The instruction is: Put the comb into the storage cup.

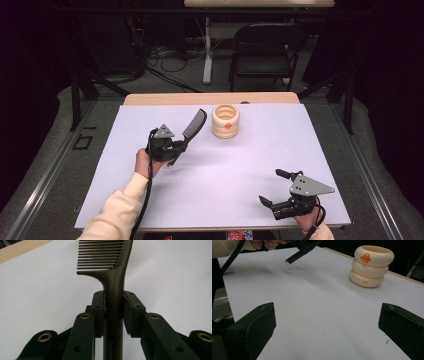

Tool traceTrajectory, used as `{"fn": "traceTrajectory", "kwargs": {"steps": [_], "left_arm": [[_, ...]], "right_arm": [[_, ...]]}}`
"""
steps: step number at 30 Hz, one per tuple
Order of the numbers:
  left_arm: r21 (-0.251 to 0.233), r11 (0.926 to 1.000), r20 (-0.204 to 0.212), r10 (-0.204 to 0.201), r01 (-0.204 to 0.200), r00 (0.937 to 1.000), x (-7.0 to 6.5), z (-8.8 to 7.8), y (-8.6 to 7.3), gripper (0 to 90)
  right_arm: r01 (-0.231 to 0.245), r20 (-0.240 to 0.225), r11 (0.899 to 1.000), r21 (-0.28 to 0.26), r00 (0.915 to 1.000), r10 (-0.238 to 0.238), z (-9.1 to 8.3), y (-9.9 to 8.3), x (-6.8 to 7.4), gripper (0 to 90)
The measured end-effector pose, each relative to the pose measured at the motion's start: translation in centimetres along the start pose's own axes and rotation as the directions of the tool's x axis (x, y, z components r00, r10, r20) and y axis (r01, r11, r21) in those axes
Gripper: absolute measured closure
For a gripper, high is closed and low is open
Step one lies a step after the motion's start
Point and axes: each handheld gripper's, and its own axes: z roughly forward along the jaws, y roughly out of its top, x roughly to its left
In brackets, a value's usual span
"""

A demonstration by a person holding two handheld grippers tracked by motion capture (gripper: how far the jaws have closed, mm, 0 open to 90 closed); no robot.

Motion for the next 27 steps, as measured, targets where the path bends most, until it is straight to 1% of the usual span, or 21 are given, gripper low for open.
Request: {"fn": "traceTrajectory", "kwargs": {"steps": [3, 6, 11, 13, 18, 24, 26, 27], "left_arm": [[-0.012, 0.9999, 0.002, -0.006, 0.006, 1.0, 0.0, 0.1, 0.1, 72.6], [-0.011, 0.9999, 0.001, 0.0, 0.0, 1.0, 0.0, 0.1, 0.2, 72.6], [-0.027, 0.9996, -0.003, -0.008, 0.008, 1.0, -0.1, 0.2, 0.4, 72.6], [-0.029, 0.9996, -0.004, -0.004, 0.004, 1.0, -0.1, 0.2, 0.5, 72.6], [-0.048, 0.9987, -0.002, -0.018, 0.018, 0.9998, 0.0, 0.2, 0.7, 72.6], [-0.066, 0.9975, -0.006, -0.025, 0.025, 0.9997, 0.1, 0.3, 1.2, 72.6], [-0.073, 0.9968, -0.001, -0.034, 0.034, 0.9994, 0.1, 0.4, 1.4, 72.6], [-0.078, 0.9965, -0.002, -0.029, 0.029, 0.9996, 0.1, 0.4, 1.5, 72.6]], "right_arm": [[0.0, 0.0, 1.0, 0.001, 1.0, 0.0, 0.0, 0.0, 0.0, 0.7], [0.0, 0.001, 1.0, 0.001, 1.0, 0.0, 0.0, 0.0, 0.0, 0.7], [0.0, 0.001, 1.0, 0.001, 1.0, 0.0, 0.0, 0.0, 0.0, 0.7], [0.001, 0.001, 1.0, 0.002, 1.0, -0.001, 0.0, 0.0, 0.0, 0.7], [0.0, 0.001, 1.0, 0.001, 1.0, 0.0, 0.0, 0.0, 0.0, 0.7], [0.002, 0.003, 1.0, 0.002, 1.0, -0.002, -0.1, 0.0, 0.0, 0.7], [0.001, 0.003, 1.0, 0.002, 1.0, -0.001, -0.1, 0.0, 0.0, 0.7], [0.0, 0.002, 1.0, 0.001, 1.0, 0.0, -0.1, 0.0, 0.0, 0.7]]}}
